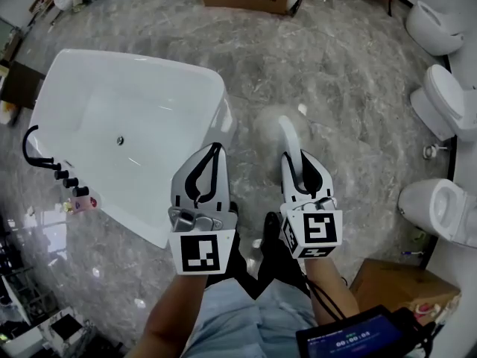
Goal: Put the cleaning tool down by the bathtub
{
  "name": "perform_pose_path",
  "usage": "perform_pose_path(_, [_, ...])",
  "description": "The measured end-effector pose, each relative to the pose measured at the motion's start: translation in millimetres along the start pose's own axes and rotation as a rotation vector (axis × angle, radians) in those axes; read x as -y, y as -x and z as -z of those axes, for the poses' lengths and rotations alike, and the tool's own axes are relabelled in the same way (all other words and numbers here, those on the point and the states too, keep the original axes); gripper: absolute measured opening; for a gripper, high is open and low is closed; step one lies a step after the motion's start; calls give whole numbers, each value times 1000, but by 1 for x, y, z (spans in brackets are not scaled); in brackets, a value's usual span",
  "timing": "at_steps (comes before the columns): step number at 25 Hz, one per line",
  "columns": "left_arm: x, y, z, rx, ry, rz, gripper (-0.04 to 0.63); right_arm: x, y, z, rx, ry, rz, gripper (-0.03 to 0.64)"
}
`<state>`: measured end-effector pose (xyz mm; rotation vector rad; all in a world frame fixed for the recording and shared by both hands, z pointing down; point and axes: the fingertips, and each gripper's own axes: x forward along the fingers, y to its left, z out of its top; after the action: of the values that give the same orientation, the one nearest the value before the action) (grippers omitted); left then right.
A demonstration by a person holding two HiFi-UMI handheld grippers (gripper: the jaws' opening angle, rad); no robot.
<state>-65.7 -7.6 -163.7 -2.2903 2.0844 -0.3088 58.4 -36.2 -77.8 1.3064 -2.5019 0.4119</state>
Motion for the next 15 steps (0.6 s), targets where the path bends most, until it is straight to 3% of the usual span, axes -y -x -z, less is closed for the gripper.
perform_pose_path(5, [-11,-37,45,-35,-16,88,15,-4,-46,40,-53,-29,49,106])
perform_pose_path(15, [-19,-77,163,-96,51,166,15,-18,-119,144,-137,-70,95,106])
